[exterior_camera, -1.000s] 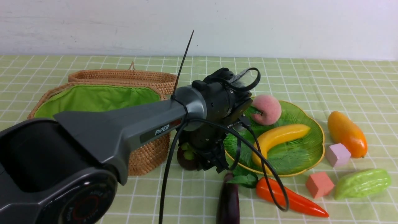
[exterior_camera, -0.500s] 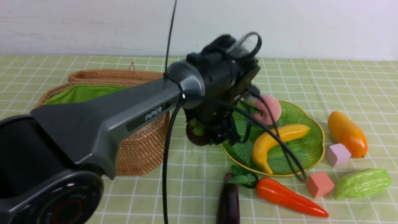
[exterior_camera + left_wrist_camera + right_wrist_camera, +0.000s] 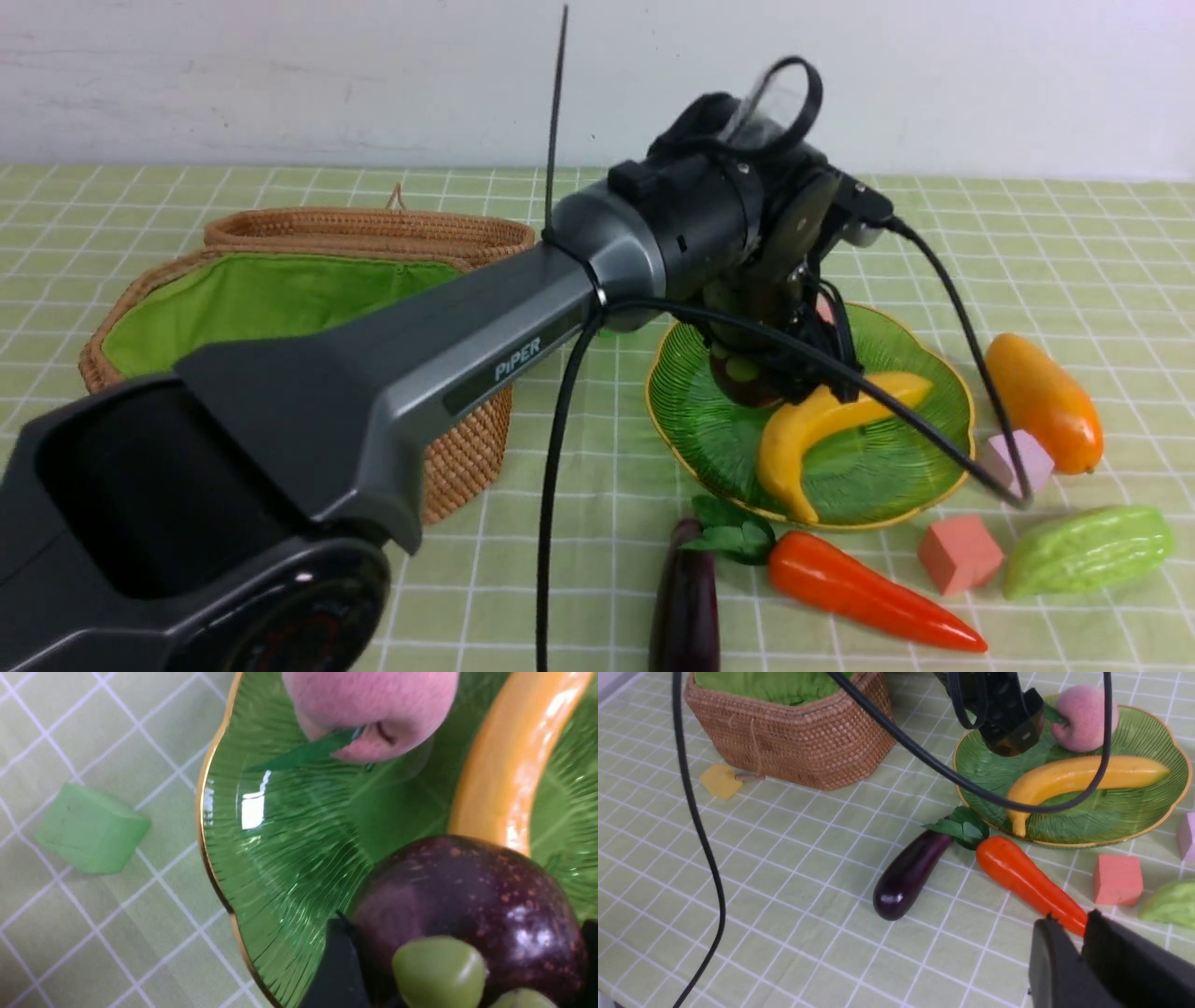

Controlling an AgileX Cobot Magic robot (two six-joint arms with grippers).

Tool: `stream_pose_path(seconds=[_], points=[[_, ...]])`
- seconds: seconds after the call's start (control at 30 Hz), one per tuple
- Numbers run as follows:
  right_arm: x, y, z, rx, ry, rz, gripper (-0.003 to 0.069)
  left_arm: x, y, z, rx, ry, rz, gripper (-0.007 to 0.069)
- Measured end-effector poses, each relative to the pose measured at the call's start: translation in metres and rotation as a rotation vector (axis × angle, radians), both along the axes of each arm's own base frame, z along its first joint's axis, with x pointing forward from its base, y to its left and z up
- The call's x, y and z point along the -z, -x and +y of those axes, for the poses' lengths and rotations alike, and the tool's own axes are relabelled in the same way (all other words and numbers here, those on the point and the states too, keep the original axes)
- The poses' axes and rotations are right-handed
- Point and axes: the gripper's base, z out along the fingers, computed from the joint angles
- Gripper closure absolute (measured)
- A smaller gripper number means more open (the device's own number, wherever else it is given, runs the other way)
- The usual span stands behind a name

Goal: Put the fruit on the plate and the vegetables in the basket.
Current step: Grab a mangosteen with your left arm and put it on the plate on the right, then use the left arm to grab an eggplant and put it into the left basket

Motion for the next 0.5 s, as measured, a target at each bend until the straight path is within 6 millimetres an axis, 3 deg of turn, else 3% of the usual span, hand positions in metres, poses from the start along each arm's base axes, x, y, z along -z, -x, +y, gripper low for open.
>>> stream_pose_path(seconds=[0.1, 0.27, 0.5], points=[[0.000, 0.000, 0.000, -0.004, 0.001, 0.007, 0.0553, 0.001, -0.001, 0.001, -0.030, 0.004, 0.000, 0.0049], [0.000, 0.000, 0.000, -0.006, -0.002, 0.006, 0.0552, -0.011, 0.002, 0.008, -0.098, 0.009, 0.006, -0.0035], [-0.003, 0.000, 0.003, -0.014, -0.048, -0.011, 0.0548, -0.072, 0.027, 0.030, -0.135, 0.057, 0.032, 0.0000]])
